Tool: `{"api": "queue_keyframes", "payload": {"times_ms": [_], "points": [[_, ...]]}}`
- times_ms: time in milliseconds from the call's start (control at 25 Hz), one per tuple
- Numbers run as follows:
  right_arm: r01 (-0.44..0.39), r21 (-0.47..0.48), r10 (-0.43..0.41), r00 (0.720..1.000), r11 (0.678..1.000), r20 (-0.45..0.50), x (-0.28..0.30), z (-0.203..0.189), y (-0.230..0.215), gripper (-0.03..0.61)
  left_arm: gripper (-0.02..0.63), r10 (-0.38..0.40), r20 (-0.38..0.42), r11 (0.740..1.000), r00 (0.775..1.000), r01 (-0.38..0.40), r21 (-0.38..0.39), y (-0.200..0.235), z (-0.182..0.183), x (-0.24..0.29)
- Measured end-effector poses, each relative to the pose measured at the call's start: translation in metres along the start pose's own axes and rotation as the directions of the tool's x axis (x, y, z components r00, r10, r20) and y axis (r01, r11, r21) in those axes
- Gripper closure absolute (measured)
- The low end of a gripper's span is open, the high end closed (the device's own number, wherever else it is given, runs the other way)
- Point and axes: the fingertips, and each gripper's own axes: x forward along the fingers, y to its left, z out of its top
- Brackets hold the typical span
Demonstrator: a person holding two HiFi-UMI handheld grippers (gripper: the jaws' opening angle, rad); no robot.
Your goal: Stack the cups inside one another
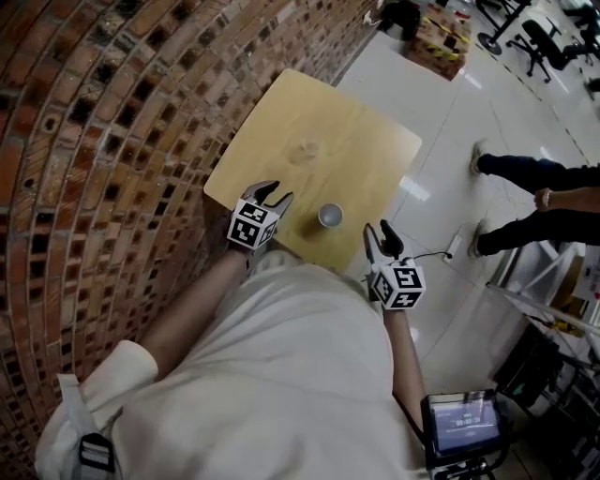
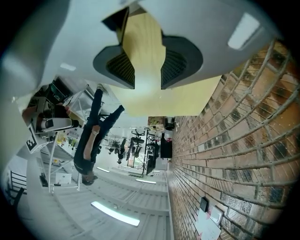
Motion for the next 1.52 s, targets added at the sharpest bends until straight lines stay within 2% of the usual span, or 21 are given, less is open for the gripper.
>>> {"api": "queue_keyframes", "payload": {"times_ms": [320,520,680,920,1080,1280,1520], "points": [[0.043,0.024,-0.043,0.999,0.999,0.01,0.008,-0.001,0.008,0.428,0.42,-0.043,-0.024,0.998,0.999,0.044,0.055,0.008,0.004,0.011],[0.084,0.05,-0.086,0.995,0.995,0.039,0.014,0.005,0.017,0.428,0.417,-0.092,-0.052,0.985,0.994,0.099,0.141,0.02,0.016,0.03],[0.129,0.073,-0.134,0.989,0.989,0.059,0.013,0.01,0.024,0.43,0.417,-0.104,-0.09,0.962,0.99,0.124,0.244,0.036,0.028,0.051],[0.187,0.105,-0.197,0.976,0.977,0.094,0.008,0.017,0.031,0.43,0.417,-0.13,-0.167,0.905,0.977,0.185,0.382,0.052,0.037,0.09],[0.234,0.12,-0.246,0.964,0.965,0.102,0.009,0.016,0.038,0.43,0.42,-0.157,-0.215,0.867,0.964,0.239,0.438,0.055,0.034,0.114],[0.295,0.141,-0.309,0.947,0.945,0.091,0.001,0.011,0.044,0.43,0.428,-0.171,-0.306,0.785,0.937,0.317,0.532,0.044,0.016,0.144],[0.374,0.172,-0.391,0.917,0.911,0.078,-0.009,0.0,0.05,0.431,0.436,-0.148,-0.391,0.718,0.909,0.371,0.59,0.05,-0.016,0.18]]}}
